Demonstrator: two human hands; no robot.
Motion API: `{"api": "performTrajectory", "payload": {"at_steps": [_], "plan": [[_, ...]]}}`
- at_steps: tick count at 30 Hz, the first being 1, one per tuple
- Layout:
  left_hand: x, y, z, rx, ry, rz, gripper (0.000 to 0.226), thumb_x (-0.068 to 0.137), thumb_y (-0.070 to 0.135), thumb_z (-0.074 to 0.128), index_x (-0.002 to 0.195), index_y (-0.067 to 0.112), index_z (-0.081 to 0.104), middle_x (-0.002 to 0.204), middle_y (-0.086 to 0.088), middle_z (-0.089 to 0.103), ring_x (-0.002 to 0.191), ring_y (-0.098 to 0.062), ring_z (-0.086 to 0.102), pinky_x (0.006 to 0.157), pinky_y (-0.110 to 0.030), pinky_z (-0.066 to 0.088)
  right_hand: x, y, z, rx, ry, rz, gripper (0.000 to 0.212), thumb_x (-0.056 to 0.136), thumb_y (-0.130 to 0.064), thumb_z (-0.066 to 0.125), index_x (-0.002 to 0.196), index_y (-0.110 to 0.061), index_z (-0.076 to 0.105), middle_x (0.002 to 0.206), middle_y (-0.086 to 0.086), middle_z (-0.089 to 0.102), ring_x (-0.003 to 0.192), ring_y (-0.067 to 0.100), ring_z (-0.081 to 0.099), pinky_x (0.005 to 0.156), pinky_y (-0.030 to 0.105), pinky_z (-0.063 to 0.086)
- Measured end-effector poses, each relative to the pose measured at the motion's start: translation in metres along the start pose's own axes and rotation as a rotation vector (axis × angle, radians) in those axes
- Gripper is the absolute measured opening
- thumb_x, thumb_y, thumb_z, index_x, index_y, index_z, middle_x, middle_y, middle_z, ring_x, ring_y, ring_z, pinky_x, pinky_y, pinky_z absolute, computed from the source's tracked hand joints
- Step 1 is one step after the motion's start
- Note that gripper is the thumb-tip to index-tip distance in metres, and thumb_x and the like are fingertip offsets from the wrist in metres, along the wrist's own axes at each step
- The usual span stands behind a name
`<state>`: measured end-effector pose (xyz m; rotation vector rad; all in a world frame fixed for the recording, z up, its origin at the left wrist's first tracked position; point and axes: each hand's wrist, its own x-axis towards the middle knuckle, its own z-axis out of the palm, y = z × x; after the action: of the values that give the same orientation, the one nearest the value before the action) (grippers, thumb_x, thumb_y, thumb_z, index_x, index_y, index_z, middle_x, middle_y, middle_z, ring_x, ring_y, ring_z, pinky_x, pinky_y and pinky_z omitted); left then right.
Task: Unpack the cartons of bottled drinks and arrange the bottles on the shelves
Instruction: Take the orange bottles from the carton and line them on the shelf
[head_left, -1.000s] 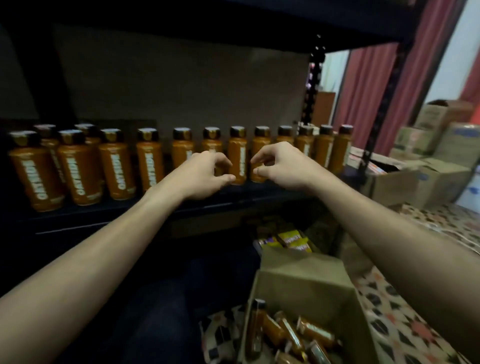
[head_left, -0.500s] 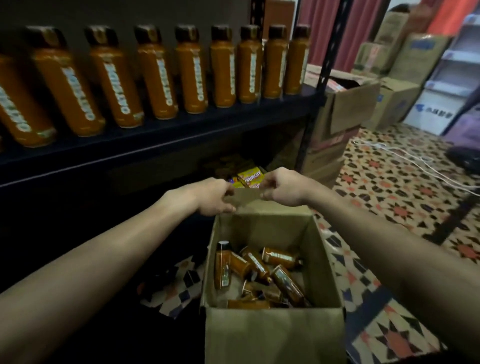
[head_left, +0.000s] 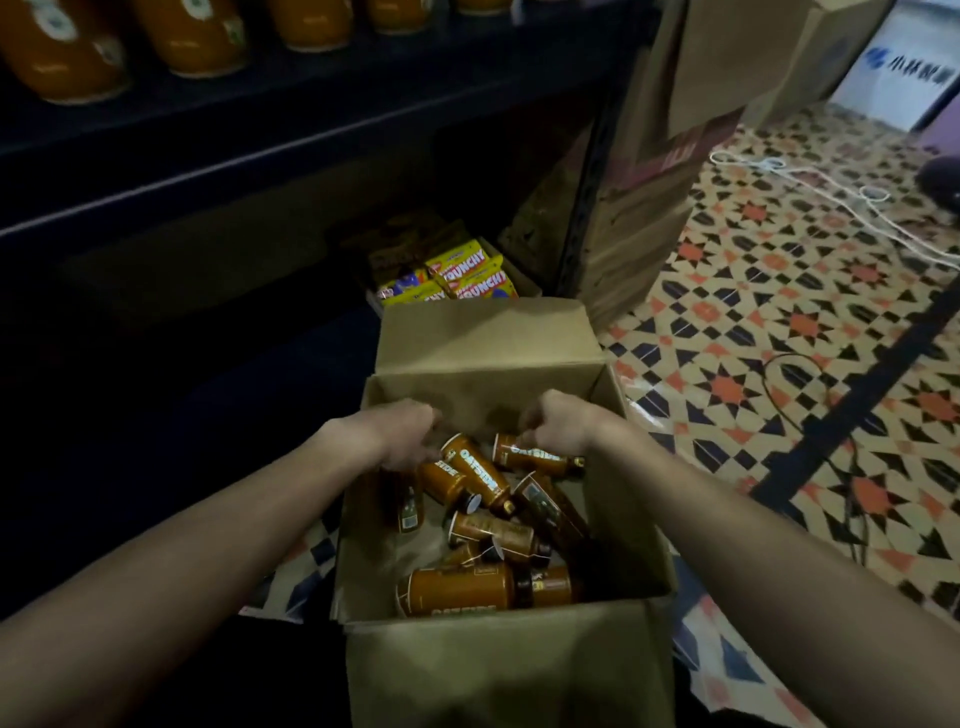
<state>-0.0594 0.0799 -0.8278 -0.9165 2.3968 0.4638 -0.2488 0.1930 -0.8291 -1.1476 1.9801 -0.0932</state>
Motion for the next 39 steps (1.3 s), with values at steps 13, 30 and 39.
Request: {"api": "performTrajectory", "payload": {"at_steps": [13,30,39], "plan": [[0.054,-0.012,0.058,0.369,-0.082,-0.123,0.067,0.091,0.030,0.066,0.148,0.020,0.033,0.142,-0.010,0.048,0.130,-0.028,0.045,0.107,-0.040,0.041,0.060,0.056,0.058,0.146,0.080,0.362,0.032,0.094,-0.018,0.065,0.124,-0.015,0.056,0.118,0.008,0.061,0.108,0.024,0.061,0.101,0.042,0.049],[0.044,-0.009,0.050,0.391,-0.145,-0.082,0.039,0.094,0.022,0.061,0.132,0.016,0.053,0.131,-0.010,0.052,0.116,-0.025,0.055,0.099,-0.035,0.047,0.094,0.067,0.077,-0.361,0.105,0.331,0.041,0.098,-0.016,0.061,0.138,-0.010,0.051,0.140,0.017,0.042,0.113,0.029,0.060,0.097,0.043,0.052],[0.010,0.001,0.032,0.151,-0.058,-0.094,0.064,0.091,0.018,0.066,0.147,0.016,0.035,0.131,-0.007,0.056,0.116,-0.022,0.058,0.095,-0.034,0.049,0.048,0.021,0.030,-0.267,0.123,0.135,0.023,0.087,-0.027,0.077,0.102,-0.017,0.062,0.097,0.003,0.062,0.089,0.019,0.063,0.083,0.035,0.054]]}}
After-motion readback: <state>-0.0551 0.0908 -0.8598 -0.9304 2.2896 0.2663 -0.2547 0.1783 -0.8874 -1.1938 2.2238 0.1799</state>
